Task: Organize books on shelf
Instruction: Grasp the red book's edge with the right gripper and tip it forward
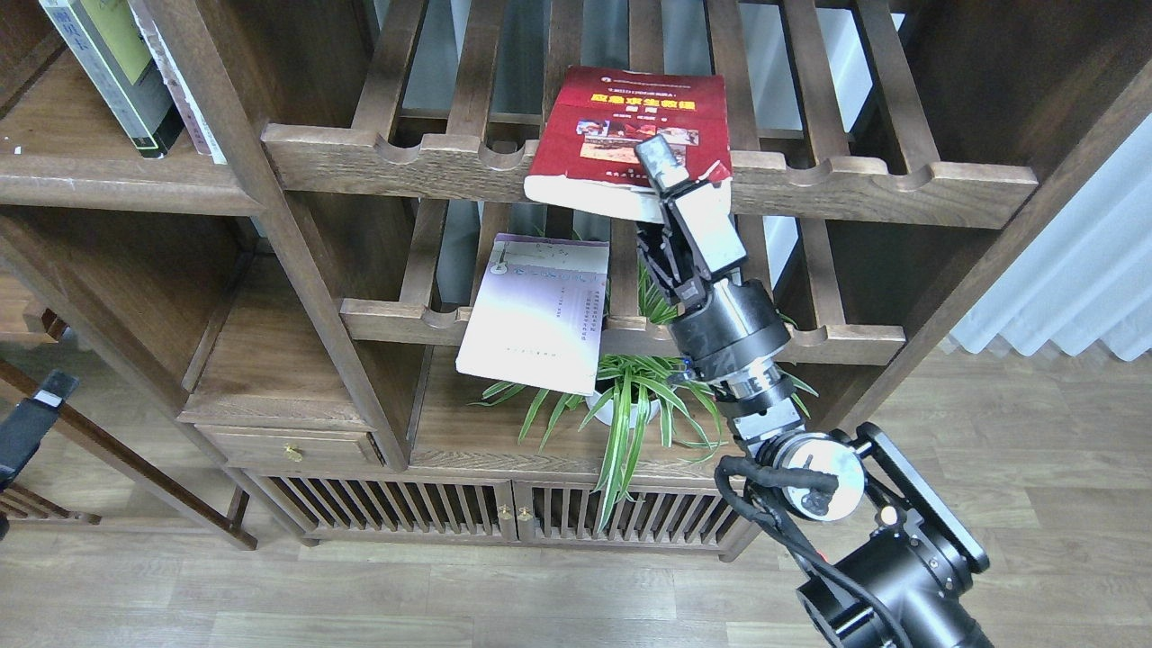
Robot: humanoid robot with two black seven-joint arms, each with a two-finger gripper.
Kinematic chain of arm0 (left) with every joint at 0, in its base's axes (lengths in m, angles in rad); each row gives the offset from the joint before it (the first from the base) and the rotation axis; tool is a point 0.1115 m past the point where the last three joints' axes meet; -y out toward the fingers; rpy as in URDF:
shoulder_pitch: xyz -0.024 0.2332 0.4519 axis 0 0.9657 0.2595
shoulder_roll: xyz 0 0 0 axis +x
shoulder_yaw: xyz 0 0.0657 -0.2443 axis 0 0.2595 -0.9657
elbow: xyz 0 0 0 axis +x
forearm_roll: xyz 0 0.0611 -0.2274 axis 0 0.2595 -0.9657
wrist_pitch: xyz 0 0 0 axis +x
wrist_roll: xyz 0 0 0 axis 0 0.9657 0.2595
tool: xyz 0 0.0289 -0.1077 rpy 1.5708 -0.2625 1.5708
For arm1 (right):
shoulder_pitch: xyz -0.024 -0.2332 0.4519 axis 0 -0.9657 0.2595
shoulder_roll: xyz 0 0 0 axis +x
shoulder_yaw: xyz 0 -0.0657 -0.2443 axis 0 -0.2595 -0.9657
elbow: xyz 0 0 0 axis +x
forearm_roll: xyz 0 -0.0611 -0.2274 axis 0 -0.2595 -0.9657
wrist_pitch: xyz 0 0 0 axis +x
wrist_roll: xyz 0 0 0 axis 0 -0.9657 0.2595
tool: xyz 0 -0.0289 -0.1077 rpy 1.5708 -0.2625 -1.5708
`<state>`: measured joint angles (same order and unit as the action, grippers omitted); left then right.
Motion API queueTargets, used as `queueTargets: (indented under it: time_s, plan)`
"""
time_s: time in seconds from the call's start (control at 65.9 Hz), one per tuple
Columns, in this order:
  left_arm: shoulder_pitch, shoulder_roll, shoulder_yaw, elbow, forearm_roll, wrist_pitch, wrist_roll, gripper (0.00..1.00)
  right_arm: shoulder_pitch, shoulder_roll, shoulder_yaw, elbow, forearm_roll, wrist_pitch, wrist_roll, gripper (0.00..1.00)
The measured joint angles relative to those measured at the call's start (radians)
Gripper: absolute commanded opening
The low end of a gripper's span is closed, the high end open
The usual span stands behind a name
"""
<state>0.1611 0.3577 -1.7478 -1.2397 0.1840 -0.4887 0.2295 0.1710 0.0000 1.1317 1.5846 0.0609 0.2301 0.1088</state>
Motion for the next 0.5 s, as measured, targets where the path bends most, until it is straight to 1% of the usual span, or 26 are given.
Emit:
queueTargets:
  time_s: [0.03,0.076,0.182,0.243,0.258,0.289,0.304,0.334,0.349,0.38,0.471,0.501]
  plan:
    - [0.0,0.0,0.0,0.0,-0.001,0.0,0.0,0.96,0.0,0.0,0.0,0.0,0.0,0.0,0.001,0.71]
    - [0.0,0.001,-0.001,0.0,-0.003,0.0,0.0,0.96,-0.001,0.0,0.001,0.0,0.0,0.001,0.001,0.64]
    - [0.0,0.001,-0.001,0.001,-0.009,0.0,0.0,0.96,-0.009,0.0,0.002,0.0,0.001,0.006,0.002,0.59]
    - [0.0,0.001,-0.001,0.002,-0.01,0.0,0.0,0.96,-0.012,0.0,0.002,0.0,0.001,0.007,0.002,0.52]
    - [0.0,0.001,-0.001,0.002,-0.011,0.0,0.0,0.96,-0.013,0.0,0.002,0.0,0.001,0.008,0.002,0.45]
    - [0.0,0.001,-0.001,0.002,-0.011,0.0,0.0,0.96,-0.013,0.0,0.002,0.0,0.001,0.01,0.002,0.43]
    - [0.0,0.001,-0.001,0.002,-0.011,0.0,0.0,0.96,-0.014,0.0,0.002,0.0,0.001,0.011,0.003,0.4]
    - [0.0,0.001,-0.001,0.004,-0.011,0.0,0.0,0.96,-0.015,0.0,0.002,0.0,0.001,0.014,0.003,0.36]
    - [0.0,0.001,-0.001,0.004,-0.011,0.0,0.0,0.96,-0.016,0.0,0.003,0.0,0.001,0.016,0.003,0.29]
    - [0.0,0.001,-0.001,0.006,-0.011,0.0,0.0,0.96,-0.019,0.0,0.003,0.0,0.001,0.022,0.003,0.24]
    - [0.0,0.001,-0.001,0.009,-0.011,0.0,0.001,0.96,-0.032,0.0,0.003,-0.001,0.001,0.055,0.003,0.04]
    - [0.0,0.001,-0.001,0.009,-0.011,0.0,0.001,0.96,-0.036,0.0,0.003,-0.002,0.001,0.071,0.003,0.04]
